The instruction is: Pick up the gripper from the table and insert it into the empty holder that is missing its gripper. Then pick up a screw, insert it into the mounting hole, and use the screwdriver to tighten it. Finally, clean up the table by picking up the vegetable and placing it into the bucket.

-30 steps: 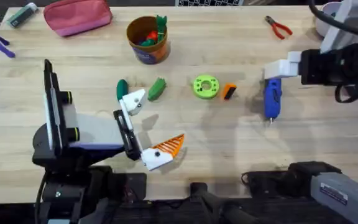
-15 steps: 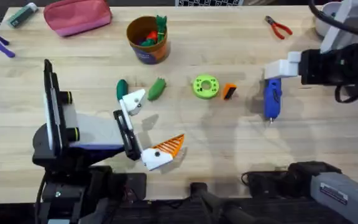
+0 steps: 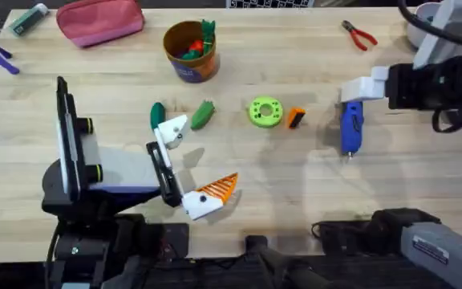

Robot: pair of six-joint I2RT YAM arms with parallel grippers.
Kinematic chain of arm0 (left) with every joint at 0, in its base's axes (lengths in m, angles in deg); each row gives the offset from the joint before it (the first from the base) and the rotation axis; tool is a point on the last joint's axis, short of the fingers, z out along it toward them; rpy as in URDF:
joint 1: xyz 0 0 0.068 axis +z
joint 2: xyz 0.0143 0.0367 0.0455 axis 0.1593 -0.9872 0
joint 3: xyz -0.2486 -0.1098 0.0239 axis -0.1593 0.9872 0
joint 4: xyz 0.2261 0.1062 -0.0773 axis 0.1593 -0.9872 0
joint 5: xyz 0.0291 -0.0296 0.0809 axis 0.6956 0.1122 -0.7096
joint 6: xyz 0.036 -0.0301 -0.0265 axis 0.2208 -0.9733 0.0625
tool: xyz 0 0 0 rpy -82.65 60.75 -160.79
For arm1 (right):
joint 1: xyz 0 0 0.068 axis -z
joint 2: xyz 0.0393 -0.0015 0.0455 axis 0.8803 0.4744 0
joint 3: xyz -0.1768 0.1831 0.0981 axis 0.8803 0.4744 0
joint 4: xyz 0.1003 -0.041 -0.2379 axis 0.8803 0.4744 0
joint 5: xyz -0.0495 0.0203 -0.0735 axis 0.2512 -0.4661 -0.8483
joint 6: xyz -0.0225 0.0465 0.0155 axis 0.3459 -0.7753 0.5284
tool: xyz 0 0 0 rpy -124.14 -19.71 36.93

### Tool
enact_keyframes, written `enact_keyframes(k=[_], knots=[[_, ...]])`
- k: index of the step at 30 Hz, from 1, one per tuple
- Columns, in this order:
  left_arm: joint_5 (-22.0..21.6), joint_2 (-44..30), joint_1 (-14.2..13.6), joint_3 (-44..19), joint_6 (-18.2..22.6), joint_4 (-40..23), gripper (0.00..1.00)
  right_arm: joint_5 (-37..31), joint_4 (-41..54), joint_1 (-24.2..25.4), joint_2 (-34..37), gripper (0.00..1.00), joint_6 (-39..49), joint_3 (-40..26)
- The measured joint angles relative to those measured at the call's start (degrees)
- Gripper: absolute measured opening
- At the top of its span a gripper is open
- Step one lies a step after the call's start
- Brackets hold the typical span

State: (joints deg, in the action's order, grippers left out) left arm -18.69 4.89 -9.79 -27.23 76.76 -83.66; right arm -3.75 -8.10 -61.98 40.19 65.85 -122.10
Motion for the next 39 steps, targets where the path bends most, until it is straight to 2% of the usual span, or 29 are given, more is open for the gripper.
enact_keyframes(k=[19,25,30,34,39], knots=[[0.0,0.0,0.0,0.0,0.0,0.0,0.986,0.1,-1.2,0.0,0.0,0.991,0.0,0.0],[0.0,0.0,0.0,0.0,0.0,0.0,0.985,2.6,-1.3,0.0,0.0,0.990,-0.2,0.0],[0.0,0.0,0.0,0.0,0.0,0.0,0.987,3.2,0.0,-0.2,0.0,0.992,-6.0,0.0],[0.0,0.0,0.0,0.0,0.0,0.0,0.985,3.1,1.7,-3.0,0.3,0.994,-10.3,-0.2],[0.0,0.0,0.0,0.0,0.0,0.0,0.985,0.5,7.1,-9.8,2.7,0.993,-15.9,-2.9]])
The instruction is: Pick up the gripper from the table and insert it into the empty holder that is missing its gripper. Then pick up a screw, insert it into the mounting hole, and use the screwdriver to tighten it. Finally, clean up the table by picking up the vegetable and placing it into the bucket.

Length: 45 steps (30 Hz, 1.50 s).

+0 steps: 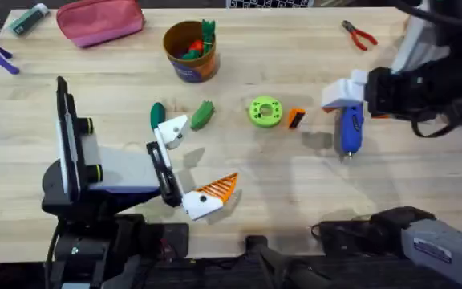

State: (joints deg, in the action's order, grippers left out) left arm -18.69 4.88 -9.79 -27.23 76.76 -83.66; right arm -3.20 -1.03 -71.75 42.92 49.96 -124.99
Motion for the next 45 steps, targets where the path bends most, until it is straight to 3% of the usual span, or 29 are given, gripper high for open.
enact_keyframes(k=[8,14,37,45], knots=[[0.0,0.0,0.0,0.0,0.0,0.0,0.985,-1.3,3.2,-7.9,8.9,0.992,-7.5,-8.1],[0.0,0.0,0.0,0.0,0.0,0.0,0.985,-1.7,4.3,-11.1,16.1,0.992,-10.9,-12.2],[0.0,0.0,0.0,0.0,0.0,0.0,0.986,-5.4,0.1,-14.8,29.9,0.981,-15.8,-12.8],[0.0,0.0,0.0,0.0,0.0,0.0,0.986,-5.4,-1.9,-15.1,33.1,0.896,-15.9,-12.8]])
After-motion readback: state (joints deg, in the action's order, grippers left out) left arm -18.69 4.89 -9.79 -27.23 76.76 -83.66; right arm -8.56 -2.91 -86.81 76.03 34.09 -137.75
